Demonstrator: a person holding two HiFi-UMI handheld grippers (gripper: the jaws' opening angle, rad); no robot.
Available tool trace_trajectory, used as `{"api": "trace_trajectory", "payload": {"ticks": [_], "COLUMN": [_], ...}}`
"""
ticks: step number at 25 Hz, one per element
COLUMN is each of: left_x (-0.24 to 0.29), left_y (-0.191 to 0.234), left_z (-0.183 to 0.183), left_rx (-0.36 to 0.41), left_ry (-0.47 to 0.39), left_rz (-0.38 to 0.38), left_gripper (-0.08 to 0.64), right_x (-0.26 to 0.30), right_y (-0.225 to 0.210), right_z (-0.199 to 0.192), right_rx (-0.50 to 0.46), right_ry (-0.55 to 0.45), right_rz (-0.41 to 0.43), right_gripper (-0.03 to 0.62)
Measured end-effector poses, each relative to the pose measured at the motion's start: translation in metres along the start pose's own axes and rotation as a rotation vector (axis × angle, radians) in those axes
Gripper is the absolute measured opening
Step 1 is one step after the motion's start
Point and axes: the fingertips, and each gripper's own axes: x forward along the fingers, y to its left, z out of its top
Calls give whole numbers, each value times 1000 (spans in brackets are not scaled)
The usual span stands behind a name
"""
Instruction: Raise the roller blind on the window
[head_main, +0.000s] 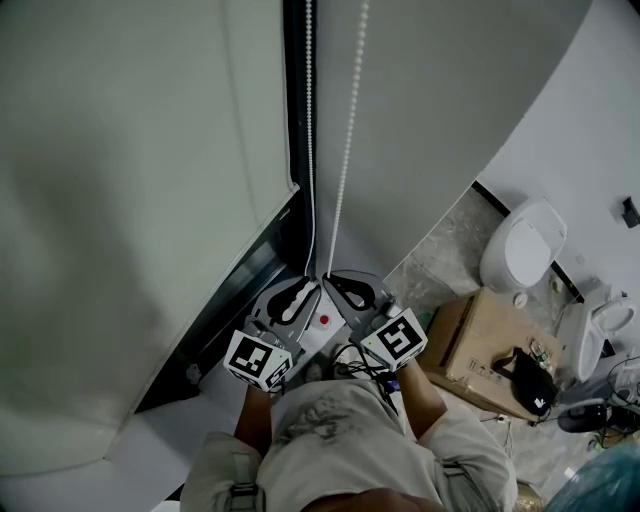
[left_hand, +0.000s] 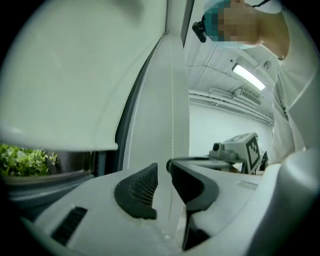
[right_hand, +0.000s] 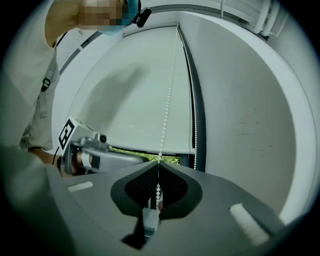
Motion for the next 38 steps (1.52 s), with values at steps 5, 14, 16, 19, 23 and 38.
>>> {"api": "trace_trajectory", "payload": {"ticks": [5, 14, 16, 19, 23, 38], "left_x": [11, 35, 38, 41, 42, 34], "left_y": [-5, -16, -19, -24, -27, -13], "left_z": [62, 139, 148, 161, 166, 100], "left_rx": [68, 166, 178, 195, 180, 125], "left_ry": [-85, -202, -220, -247, -250, -100], "left_rz": [-10, -53, -59, -46, -34, -13], "left_gripper": [98, 94, 70, 23, 11, 9], "right_x": [1, 3, 3, 3, 1, -1], "right_y": [1, 3, 3, 3, 2, 16], "right_z": [-1, -3, -4, -3, 0, -58], "right_rx": [-6, -16, -19, -23, -14, 58], "right_ry": [0, 11, 10, 7, 8, 149], "right_rz": [3, 10, 10, 11, 11, 37], "right_gripper": [11, 11, 11, 11, 11, 11]}}
